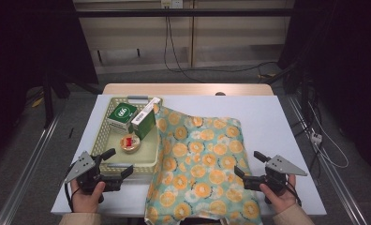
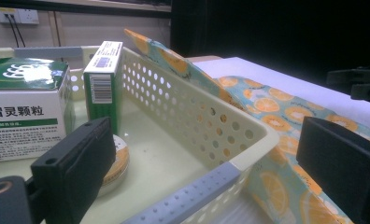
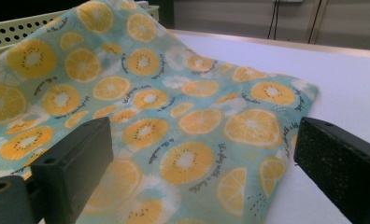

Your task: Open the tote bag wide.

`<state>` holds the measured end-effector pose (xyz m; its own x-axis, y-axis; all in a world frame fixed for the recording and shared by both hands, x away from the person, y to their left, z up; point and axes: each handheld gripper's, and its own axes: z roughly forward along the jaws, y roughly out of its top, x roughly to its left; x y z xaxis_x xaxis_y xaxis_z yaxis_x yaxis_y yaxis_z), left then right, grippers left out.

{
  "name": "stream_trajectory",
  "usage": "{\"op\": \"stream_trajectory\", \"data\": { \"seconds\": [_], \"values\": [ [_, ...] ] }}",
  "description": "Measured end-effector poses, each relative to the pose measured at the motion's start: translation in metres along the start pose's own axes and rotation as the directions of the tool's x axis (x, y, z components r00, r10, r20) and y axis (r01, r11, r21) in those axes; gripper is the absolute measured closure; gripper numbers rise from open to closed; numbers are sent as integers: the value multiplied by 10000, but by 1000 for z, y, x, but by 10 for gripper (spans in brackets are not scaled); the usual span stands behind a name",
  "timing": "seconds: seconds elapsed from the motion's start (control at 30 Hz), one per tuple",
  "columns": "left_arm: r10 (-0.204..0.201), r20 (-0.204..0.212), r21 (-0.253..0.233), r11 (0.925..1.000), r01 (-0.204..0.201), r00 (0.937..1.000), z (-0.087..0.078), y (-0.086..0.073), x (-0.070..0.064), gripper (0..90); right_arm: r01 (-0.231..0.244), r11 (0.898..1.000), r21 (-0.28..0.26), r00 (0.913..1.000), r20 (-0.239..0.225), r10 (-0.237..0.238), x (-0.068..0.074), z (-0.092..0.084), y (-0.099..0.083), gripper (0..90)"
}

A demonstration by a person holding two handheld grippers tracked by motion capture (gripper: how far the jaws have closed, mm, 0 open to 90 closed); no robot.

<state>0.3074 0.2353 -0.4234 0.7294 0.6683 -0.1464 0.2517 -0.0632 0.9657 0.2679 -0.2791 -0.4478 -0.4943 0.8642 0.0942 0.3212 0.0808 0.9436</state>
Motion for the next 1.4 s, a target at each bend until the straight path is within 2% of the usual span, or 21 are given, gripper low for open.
{"op": "stream_trajectory", "data": {
  "seconds": [0.23,0.33,0.4,0.43,0.57,0.6,0.63,0.8,0.83,0.87,0.9,0.97,1.0,1.23,1.27,1.3,1.33,1.37,1.4],
  "values": [
    [-60,26,-18,10000,60,10000,-1,0,0,44,-67,9990,444,9999,128,62,-3,4,-1,52],
    [-51,63,-8,10000,51,10000,-1,0,-1,44,-200,9953,948,9992,365,166,-10,9,4,54],
    [-53,76,3,10000,53,10000,-1,0,-2,44,-218,9950,970,9985,530,168,-12,12,7,60],
    [-37,67,-47,10000,38,10000,-1,1,-2,44,-285,9911,1299,9967,795,182,-19,18,12,71],
    [-85,54,-108,9999,86,9999,-3,1,-2,44,-508,9866,1550,9943,1010,353,-31,28,18,93],
    [-40,65,-126,9999,41,10000,-4,2,-1,43,-566,9819,1808,9905,1333,326,-39,36,22,116],
    [-75,77,-131,9999,76,9999,-4,2,-2,43,-579,9788,1966,9887,1470,289,-43,41,23,117],
    [-54,119,-47,10000,55,9999,-3,1,-3,43,-853,9579,2741,9786,2039,288,-66,65,28,160],
    [1,123,-24,10000,-1,9999,-3,1,-4,43,-853,9579,2741,9786,2039,288,-66,65,28,160],
    [11,127,-15,10000,-11,9999,-3,1,-4,44,-1071,9523,2858,9770,2080,475,-73,74,30,191],
    [-5,173,-34,10000,6,9999,-3,2,-4,44,-1071,9523,2858,9770,2080,475,-73,74,30,191],
    [57,185,-50,10000,-56,9998,-3,2,-5,44,-775,9495,3039,9752,2213,87,-76,83,33,215],
    [27,210,-46,10000,-26,9998,-3,3,-5,44,-850,9479,3071,9767,2138,183,-79,92,35,266],
    [89,263,14,10000,-89,9996,-2,4,-9,43,-874,9408,3275,9753,2205,139,-80,113,39,287],
    [93,269,22,10000,-94,9996,-2,4,-9,43,-888,9380,3350,9753,2205,136,-80,116,40,293],
    [76,271,11,10000,-77,9996,-2,4,-9,43,-801,9308,3567,9716,2365,-70,-80,122,40,356],
    [92,288,17,10000,-93,9995,-2,4,-9,43,-801,9308,3567,9716,2365,-70,-80,122,40,356],
    [87,267,36,10000,-88,9996,-2,4,-10,43,-857,9242,3721,9712,2381,-58,-80,124,39,409],
    [100,278,61,9999,-102,9996,-2,4,-10,44,-1038,9219,3733,9728,2313,159,-81,126,37,419]
  ]
}}
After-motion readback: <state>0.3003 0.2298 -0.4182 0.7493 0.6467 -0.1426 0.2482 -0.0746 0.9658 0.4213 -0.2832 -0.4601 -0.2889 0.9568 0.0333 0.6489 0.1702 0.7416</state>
